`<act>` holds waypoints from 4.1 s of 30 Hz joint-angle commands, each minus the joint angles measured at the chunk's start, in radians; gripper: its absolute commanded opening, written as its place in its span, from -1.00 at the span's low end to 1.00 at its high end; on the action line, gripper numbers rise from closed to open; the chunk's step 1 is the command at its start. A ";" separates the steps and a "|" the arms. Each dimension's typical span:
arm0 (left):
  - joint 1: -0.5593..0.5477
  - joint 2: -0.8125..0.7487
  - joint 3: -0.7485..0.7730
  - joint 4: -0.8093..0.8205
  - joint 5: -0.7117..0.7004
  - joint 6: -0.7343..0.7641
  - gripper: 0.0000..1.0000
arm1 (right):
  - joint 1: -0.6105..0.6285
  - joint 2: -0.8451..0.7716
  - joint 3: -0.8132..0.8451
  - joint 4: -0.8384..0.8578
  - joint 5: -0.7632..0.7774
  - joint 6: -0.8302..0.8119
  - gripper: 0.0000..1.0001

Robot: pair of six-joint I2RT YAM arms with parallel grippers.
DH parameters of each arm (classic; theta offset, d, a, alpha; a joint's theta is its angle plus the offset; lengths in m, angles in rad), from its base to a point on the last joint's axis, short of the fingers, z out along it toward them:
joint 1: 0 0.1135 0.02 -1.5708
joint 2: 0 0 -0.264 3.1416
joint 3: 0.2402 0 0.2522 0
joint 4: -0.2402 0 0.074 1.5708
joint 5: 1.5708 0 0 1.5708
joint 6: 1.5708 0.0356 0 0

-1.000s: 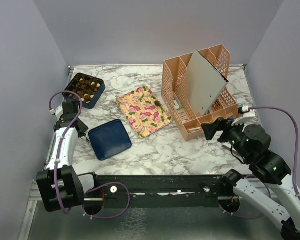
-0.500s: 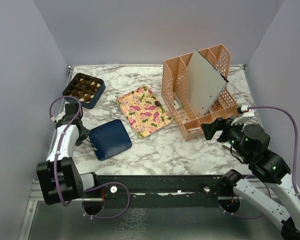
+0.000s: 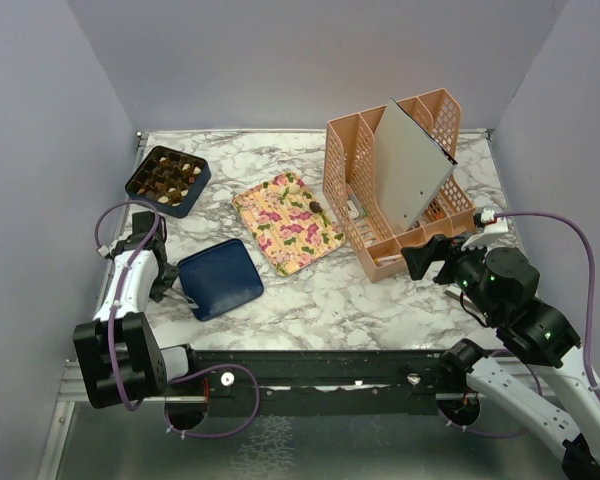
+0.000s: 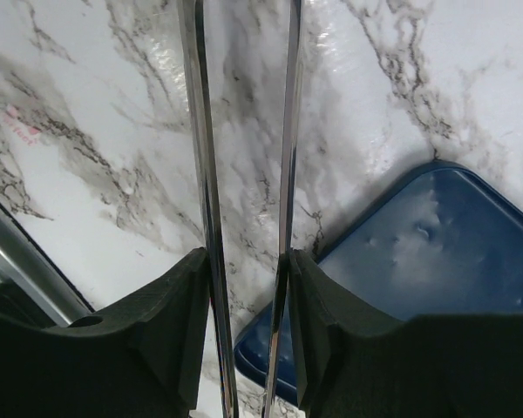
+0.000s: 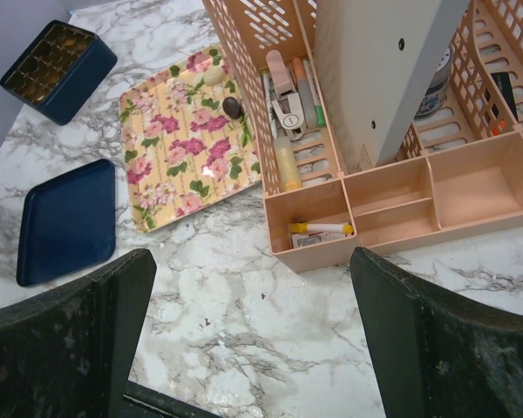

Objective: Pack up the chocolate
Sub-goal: Place the clamp at the center of the board, then pick up the box lid from the center of the board.

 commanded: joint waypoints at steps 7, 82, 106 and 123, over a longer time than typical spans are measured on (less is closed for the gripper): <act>0.012 0.002 -0.013 -0.083 -0.092 -0.091 -0.14 | 0.002 -0.012 0.002 -0.016 0.013 -0.005 0.98; 0.006 -0.121 0.164 -0.098 -0.043 0.009 0.57 | 0.002 0.021 -0.007 0.025 -0.034 0.013 0.98; -0.011 0.038 0.253 0.221 0.331 0.495 0.04 | 0.002 0.197 0.024 0.179 -0.103 -0.008 0.96; -0.011 0.067 0.038 0.246 0.289 0.418 -0.18 | 0.002 0.145 0.001 0.155 -0.110 0.002 0.96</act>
